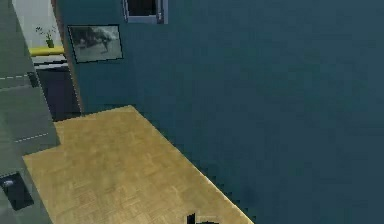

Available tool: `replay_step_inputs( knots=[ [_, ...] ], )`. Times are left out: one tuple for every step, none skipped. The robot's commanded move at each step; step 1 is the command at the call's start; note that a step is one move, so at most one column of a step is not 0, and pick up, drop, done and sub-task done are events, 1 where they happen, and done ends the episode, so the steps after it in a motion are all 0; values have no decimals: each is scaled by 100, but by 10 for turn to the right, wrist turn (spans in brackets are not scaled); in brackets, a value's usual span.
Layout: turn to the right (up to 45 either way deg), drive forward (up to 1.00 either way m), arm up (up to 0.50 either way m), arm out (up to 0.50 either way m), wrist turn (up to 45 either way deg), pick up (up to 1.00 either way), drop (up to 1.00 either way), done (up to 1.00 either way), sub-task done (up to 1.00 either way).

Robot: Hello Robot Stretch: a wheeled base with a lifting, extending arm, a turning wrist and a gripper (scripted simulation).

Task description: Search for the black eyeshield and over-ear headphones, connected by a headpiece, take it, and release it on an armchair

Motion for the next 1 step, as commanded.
replay_step_inputs(
  knots=[
    [0,85,0,0,0,0,0,0,0]
  ],
)
